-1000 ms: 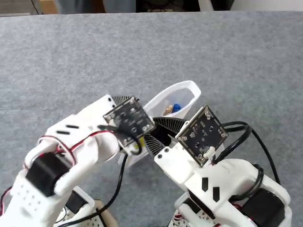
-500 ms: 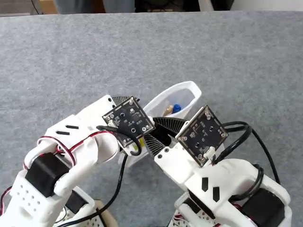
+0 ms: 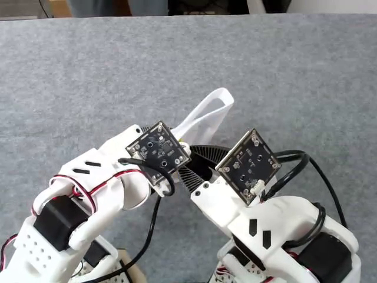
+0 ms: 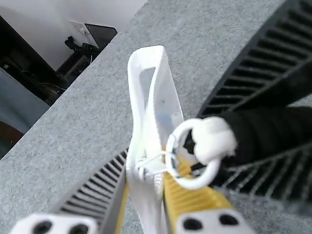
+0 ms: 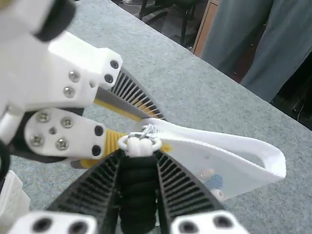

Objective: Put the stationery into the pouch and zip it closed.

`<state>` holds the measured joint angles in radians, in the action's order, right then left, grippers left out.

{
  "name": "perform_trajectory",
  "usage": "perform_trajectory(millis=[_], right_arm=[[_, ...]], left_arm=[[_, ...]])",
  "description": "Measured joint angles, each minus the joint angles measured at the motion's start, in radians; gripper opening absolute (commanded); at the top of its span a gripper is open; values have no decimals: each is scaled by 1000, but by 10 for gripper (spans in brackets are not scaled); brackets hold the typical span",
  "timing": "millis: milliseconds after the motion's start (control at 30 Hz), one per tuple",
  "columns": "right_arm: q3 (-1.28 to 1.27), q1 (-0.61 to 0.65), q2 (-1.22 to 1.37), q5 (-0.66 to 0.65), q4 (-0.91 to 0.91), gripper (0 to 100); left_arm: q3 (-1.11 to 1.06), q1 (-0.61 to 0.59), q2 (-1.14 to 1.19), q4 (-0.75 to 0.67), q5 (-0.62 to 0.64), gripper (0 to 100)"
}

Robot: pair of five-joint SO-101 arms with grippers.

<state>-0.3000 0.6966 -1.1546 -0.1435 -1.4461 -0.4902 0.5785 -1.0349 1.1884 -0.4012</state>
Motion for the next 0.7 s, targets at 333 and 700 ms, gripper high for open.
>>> perform_trajectory(millis=[333,700], right_arm=[[0,0,0,0,0,12],[-2,-94,2,-2,31,12]], left_arm=[[0,0,0,2,2,28],[72,2,-3,149,2,28]])
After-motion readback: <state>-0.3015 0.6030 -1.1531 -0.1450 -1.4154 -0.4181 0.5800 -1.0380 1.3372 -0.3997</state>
